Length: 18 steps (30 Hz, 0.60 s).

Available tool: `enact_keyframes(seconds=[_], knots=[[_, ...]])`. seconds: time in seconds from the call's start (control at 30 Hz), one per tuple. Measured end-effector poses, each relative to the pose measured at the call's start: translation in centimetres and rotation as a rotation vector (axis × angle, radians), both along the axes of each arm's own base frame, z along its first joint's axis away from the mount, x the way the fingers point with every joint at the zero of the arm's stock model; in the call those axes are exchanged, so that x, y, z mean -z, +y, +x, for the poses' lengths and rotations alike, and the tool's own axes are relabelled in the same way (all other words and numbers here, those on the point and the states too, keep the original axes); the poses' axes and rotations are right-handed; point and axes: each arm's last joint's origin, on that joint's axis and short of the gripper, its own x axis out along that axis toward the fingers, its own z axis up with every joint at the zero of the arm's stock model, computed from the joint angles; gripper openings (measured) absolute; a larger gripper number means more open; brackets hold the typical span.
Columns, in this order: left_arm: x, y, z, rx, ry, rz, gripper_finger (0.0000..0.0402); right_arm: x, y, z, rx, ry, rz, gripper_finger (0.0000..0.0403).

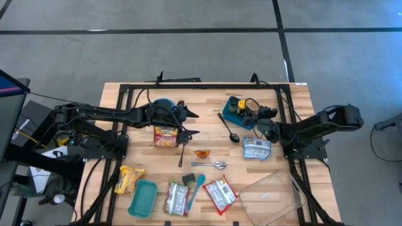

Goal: Pick & Place Food Item
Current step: Put the golden seasoning bottle into the blue bin

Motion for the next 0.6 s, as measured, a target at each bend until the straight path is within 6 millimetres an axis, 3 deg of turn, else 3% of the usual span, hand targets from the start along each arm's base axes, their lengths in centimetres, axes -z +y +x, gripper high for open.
enact_keyframes(seconds=[0.33,0.6], knots=[[0.0,0.0,0.0,0.000,0.000,0.000,0.0337,1.2,0.0,-0.2,-0.018,0.086,0.015,0.0276],[0.0,0.0,0.0,0.000,0.000,0.000,0.0337,0.9,0.0,0.0,-0.011,0.052,0.008,0.0277]])
